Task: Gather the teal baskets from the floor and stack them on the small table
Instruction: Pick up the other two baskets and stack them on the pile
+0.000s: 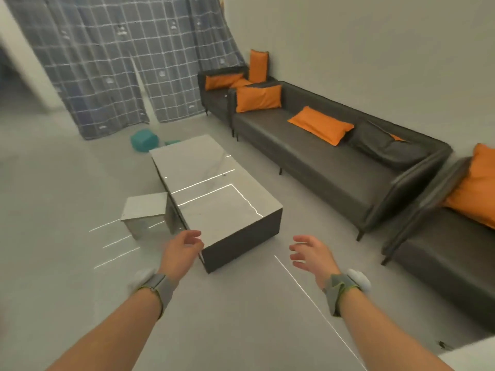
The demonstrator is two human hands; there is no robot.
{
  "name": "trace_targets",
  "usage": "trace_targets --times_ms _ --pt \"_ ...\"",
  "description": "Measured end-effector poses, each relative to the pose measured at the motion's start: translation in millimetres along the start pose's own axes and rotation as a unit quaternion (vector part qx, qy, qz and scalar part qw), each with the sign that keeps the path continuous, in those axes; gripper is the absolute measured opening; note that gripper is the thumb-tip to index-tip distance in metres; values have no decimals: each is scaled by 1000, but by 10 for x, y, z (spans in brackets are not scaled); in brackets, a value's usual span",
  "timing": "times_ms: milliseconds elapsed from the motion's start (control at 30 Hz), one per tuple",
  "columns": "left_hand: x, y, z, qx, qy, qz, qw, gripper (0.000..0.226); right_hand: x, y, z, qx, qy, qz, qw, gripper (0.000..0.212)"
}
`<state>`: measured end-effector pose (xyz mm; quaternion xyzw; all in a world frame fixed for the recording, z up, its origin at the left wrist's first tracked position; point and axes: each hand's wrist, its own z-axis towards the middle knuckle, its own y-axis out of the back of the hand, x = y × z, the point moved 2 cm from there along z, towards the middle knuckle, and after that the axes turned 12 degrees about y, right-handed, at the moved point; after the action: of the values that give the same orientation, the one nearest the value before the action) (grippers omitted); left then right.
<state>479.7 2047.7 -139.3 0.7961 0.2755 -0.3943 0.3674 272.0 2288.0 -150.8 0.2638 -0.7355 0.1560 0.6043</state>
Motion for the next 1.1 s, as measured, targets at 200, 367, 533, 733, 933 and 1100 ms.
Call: trace_targets --times_ms 200,367,533,733,933,1100 --pt "484 1309 102 -106 32 -61 992 27 289 -1362 295 120 -6 -26 992 24" --pt "773 1956 241 -171 69 -94 978 25 366 -2152 673 190 -11 -36 981 26" --pt "687 2231 858 -196 77 -87 974 24 374 -2945 1260 224 6 -38 974 26" --pt "222 2499 1910 -200 76 -64 975 25 575 -3733 2177 243 -5 -35 969 28" --pt "49 3060 2592 -223 103 -64 967 26 946 -4637 2957 285 -7 -44 958 23" --pt "179 3760 3132 -258 131 -83 954 26 1149 -5628 3426 321 -6 -68 945 24"
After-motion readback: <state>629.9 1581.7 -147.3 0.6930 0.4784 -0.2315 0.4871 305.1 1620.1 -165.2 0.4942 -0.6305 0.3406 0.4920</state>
